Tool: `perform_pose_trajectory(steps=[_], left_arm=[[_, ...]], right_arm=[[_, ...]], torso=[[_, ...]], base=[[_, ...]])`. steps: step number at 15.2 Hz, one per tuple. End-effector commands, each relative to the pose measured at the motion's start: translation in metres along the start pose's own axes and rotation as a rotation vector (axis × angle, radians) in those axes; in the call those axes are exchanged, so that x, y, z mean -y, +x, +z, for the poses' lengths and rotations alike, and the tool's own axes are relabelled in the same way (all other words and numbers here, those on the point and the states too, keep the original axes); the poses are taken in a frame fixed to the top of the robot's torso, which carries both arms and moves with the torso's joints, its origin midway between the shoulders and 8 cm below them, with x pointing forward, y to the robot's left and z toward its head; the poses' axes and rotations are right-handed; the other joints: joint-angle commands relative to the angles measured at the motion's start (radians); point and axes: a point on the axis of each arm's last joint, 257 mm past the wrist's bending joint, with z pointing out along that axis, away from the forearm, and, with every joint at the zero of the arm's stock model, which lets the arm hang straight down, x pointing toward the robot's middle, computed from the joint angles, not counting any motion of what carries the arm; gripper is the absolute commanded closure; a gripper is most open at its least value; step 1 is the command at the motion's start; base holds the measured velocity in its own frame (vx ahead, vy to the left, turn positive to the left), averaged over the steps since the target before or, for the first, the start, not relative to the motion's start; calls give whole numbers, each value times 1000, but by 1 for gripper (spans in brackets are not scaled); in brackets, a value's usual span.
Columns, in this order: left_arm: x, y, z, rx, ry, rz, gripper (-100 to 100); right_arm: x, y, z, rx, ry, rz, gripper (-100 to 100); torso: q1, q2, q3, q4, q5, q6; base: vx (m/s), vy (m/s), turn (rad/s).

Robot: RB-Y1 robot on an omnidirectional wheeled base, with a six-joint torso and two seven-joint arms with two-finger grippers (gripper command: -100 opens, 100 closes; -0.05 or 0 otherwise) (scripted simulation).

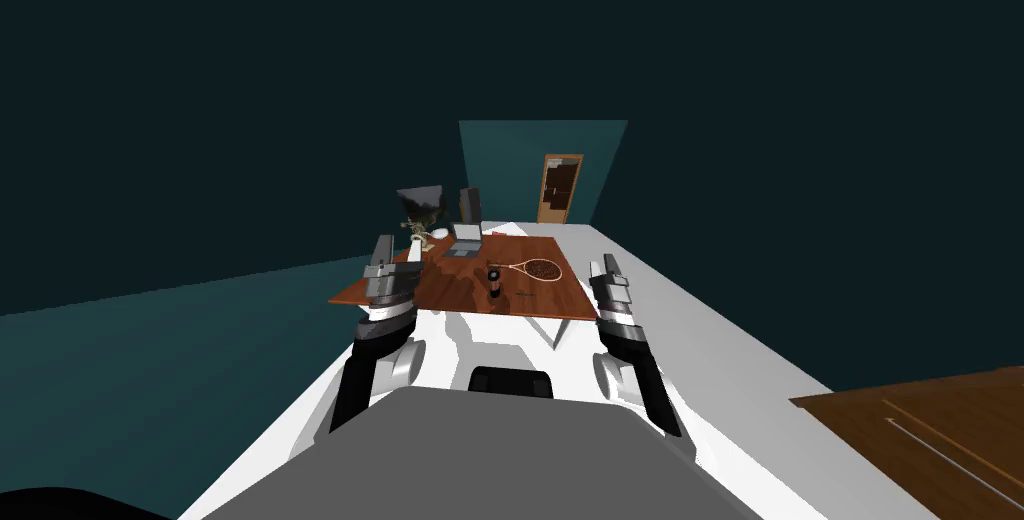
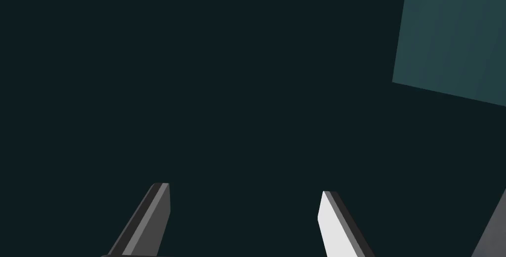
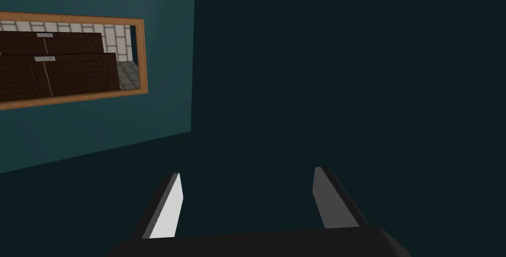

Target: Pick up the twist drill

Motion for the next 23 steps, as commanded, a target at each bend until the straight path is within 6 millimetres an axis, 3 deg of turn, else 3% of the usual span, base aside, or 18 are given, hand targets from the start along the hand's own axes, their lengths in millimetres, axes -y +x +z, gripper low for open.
perform_pose_trajectory(steps=[1,6,8,13,18,22,23], left_arm=[[0,0,0,0,0,0,0],[0,0,0,0,0,0,0],[0,0,0,0,0,0,0],[0,0,0,0,0,0,0],[0,0,0,0,0,0,0],[0,0,0,0,0,0,0],[0,0,0,0,0,0,0]], right_arm=[[5,6,-1,-31,7,-13,-100],[24,24,-5,-126,34,-50,-100],[43,41,-11,-202,62,-77,-100],[68,60,-23,-312,95,-127,-100],[110,86,-51,-471,153,-199,-100],[127,91,-64,-547,175,-245,-100],[143,96,-77,-604,197,-276,-100]], torso=[[0,0,0,0,0,0],[4,0,0,0,1,0],[4,1,0,0,1,0],[5,1,0,0,1,-1],[6,0,0,0,1,0],[6,1,0,0,1,0],[4,1,0,0,1,0]], base=[[-4,14,42],[-7,50,95],[-13,69,142],[-12,75,142],[-4,80,167],[-3,72,143],[2,54,133]])
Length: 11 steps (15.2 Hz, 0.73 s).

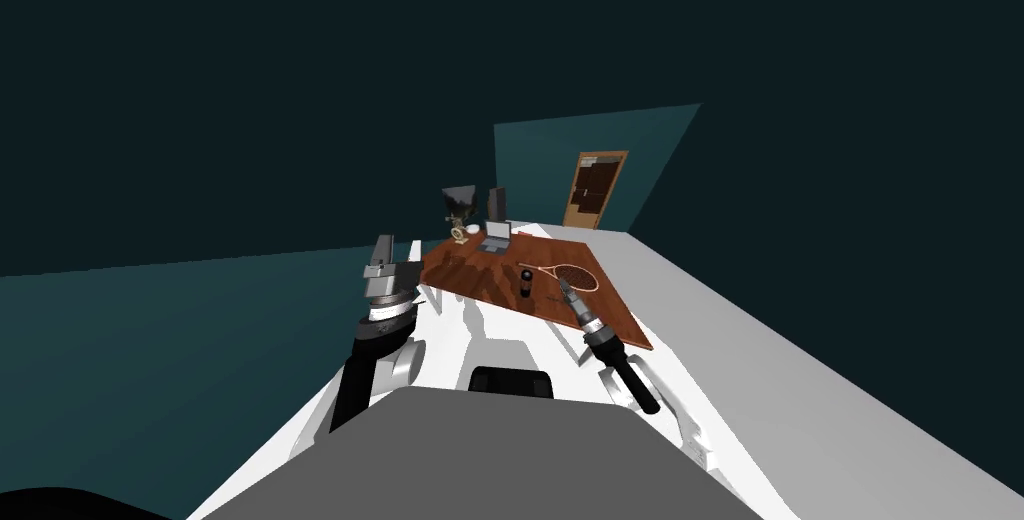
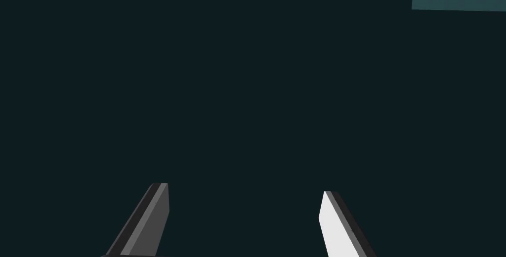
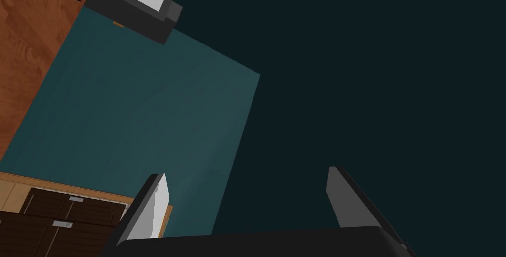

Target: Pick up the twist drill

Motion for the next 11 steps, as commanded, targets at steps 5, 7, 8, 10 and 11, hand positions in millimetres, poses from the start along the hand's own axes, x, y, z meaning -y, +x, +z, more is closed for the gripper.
perform_pose_trajectory(steps=[5,7,8,10,11], left_arm=[[0,0,0,0,0,0,0],[0,0,0,0,0,0,0],[0,0,0,0,0,0,0],[0,0,0,0,0,0,0],[0,0,0,0,0,0,0]], right_arm=[[43,33,-20,-171,62,-104,-100],[56,44,-28,-230,78,-143,-100],[64,42,-32,-242,94,-154,-100],[83,50,-45,-306,122,-200,-100],[93,58,-53,-360,129,-237,-100]], torso=[[0,0,0,0,0,1],[0,0,0,0,0,0],[0,-1,0,0,0,0],[0,-1,0,0,0,0],[0,-1,0,0,0,0]], base=[[4,58,162],[10,55,195],[15,55,181],[13,65,264],[16,63,200]])
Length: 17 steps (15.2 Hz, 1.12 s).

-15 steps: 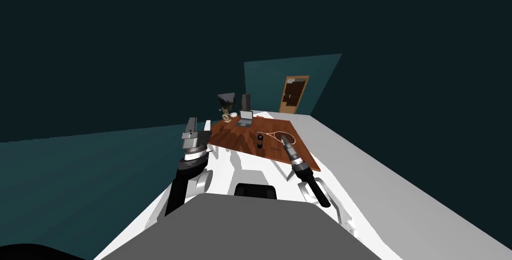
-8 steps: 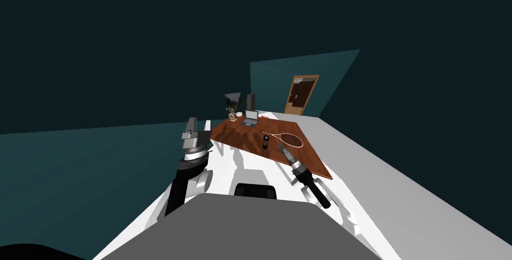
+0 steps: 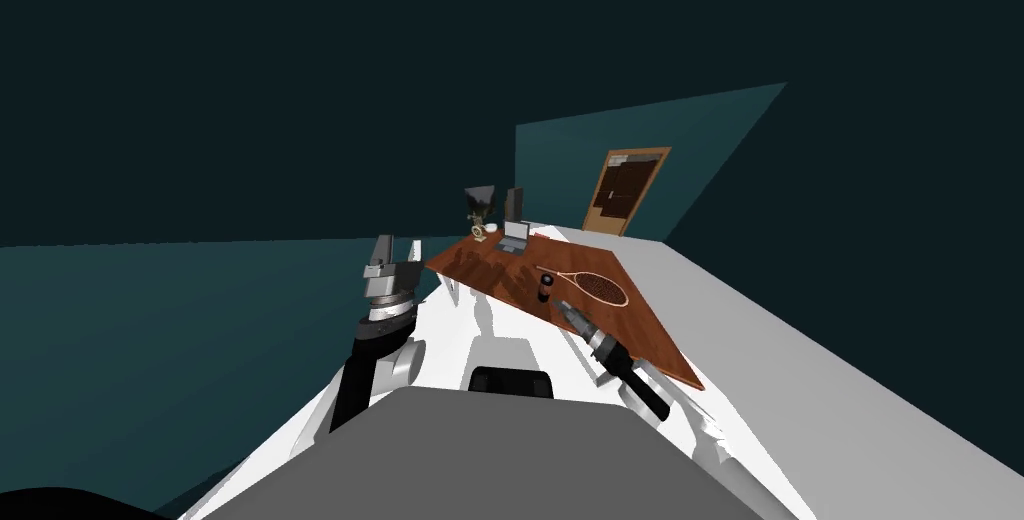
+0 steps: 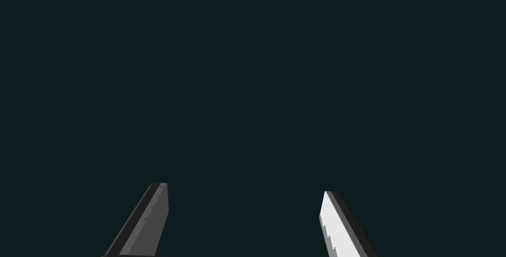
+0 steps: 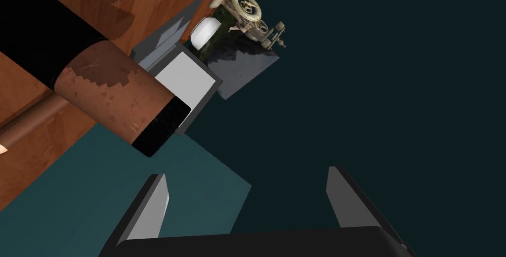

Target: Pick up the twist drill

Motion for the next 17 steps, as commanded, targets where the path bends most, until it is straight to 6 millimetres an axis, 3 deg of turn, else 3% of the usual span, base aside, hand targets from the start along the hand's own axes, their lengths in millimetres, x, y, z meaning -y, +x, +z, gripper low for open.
perform_pose_trajectory(steps=[1,2,5,7,8,13,14,17], left_arm=[[0,0,0,0,0,0,0],[0,0,0,0,0,0,0],[0,0,0,0,0,0,0],[0,0,0,0,0,0,0],[0,0,0,0,0,0,0],[0,0,0,0,0,0,0],[0,0,0,0,0,0,0],[0,0,0,0,0,0,0]], right_arm=[[21,12,-9,-61,35,-45,-100],[21,12,-9,-61,36,-45,-100],[49,33,-25,-178,69,-136,-100],[61,33,-32,-190,94,-144,-100],[77,40,-44,-252,115,-195,-100],[120,52,-79,-379,181,-292,-100],[137,57,-95,-435,204,-333,-100],[156,58,-115,-498,233,-382,-100]], torso=[[0,0,0,0,0,0],[0,0,0,0,0,0],[-2,0,0,0,0,0],[-2,0,0,0,0,0],[-3,0,0,0,-1,1],[-3,0,0,0,-1,0],[-3,0,0,0,-1,0],[-4,0,0,0,-1,0]], base=[[13,54,180],[10,29,70],[14,31,228],[17,25,135],[15,24,168],[18,17,239],[18,7,206],[13,-2,230]])
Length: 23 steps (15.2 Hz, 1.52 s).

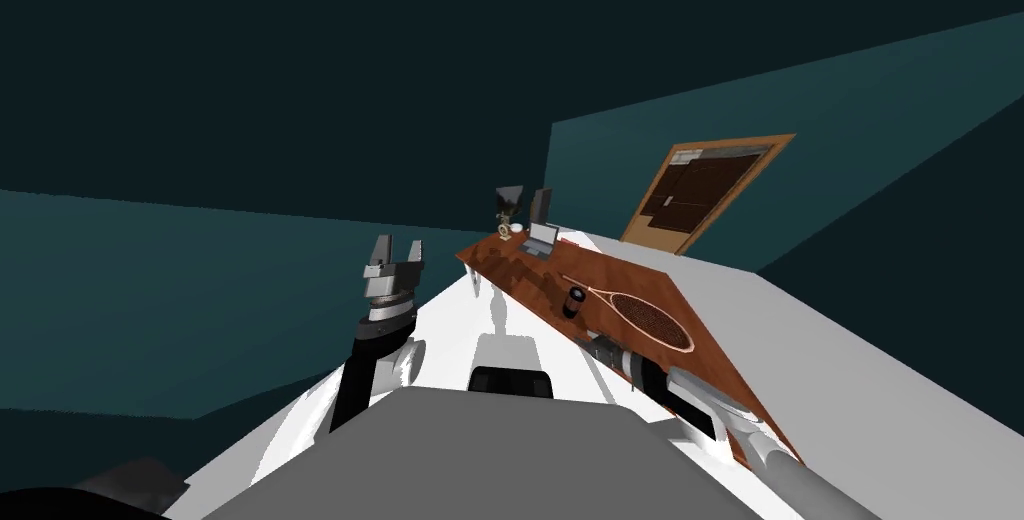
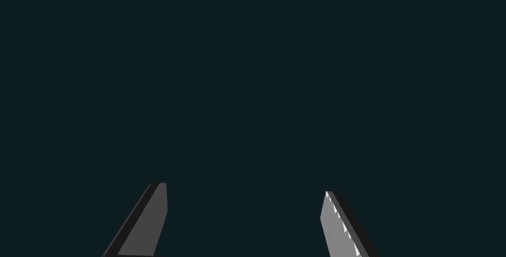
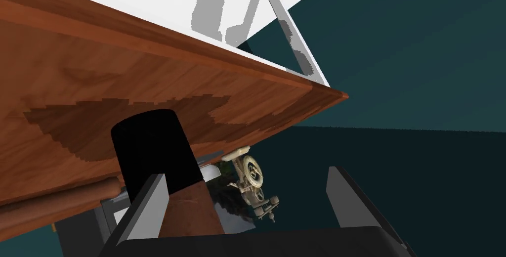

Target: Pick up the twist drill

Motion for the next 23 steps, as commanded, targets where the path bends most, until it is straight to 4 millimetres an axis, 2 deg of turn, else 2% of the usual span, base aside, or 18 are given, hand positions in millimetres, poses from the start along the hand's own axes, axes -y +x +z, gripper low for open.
perform_pose_trajectory(steps=[1,2,3,4,6,7,9,10,12,15,18,21,22,23], left_arm=[[0,0,0,0,0,0,0],[0,0,0,0,0,0,0],[0,0,0,0,0,0,0],[0,0,0,0,0,0,0],[0,0,0,0,0,0,0],[0,0,0,0,0,0,0],[0,0,0,0,0,0,0],[0,0,0,0,0,0,0],[0,0,0,0,0,0,0],[0,0,0,0,0,0,0],[0,0,0,0,0,0,0],[0,0,0,0,0,0,0],[0,0,0,0,0,0,0],[0,0,0,0,0,0,0]], right_arm=[[19,17,-13,-74,22,-64,-100],[25,21,-16,-82,36,-60,-100],[40,34,-27,-134,54,-101,-100],[41,35,-28,-136,57,-100,-100],[66,58,-50,-234,87,-174,-100],[70,59,-53,-238,95,-172,-100],[95,79,-78,-331,125,-237,-100],[95,79,-78,-331,125,-237,-100],[113,93,-100,-409,142,-295,-100],[125,101,-113,-450,158,-318,-100],[146,116,-142,-542,177,-379,-100],[159,132,-166,-624,178,-428,-100],[157,126,-156,-593,180,-408,-100],[150,139,-158,-605,159,-417,-100]], torso=[[0,0,0,0,0,0],[0,0,0,0,0,0],[0,0,0,0,0,0],[-1,0,0,0,0,-1],[-1,0,0,0,0,0],[-1,0,0,0,0,-1],[-2,0,0,0,0,0],[-3,1,0,0,0,0],[-3,1,1,0,-1,0],[-3,1,1,0,-1,0],[-2,1,1,0,0,0],[-5,2,1,0,-1,0],[-6,2,1,0,-1,0],[-4,2,1,0,-1,1]], base=[[10,-9,194],[10,-11,178],[9,-9,289],[8,-15,236],[6,-23,303],[5,-38,246],[2,-48,245],[-2,-50,198],[-7,-46,285],[-11,-50,155],[-16,-45,230],[-21,-80,249],[-15,-58,87],[22,-19,-1]])
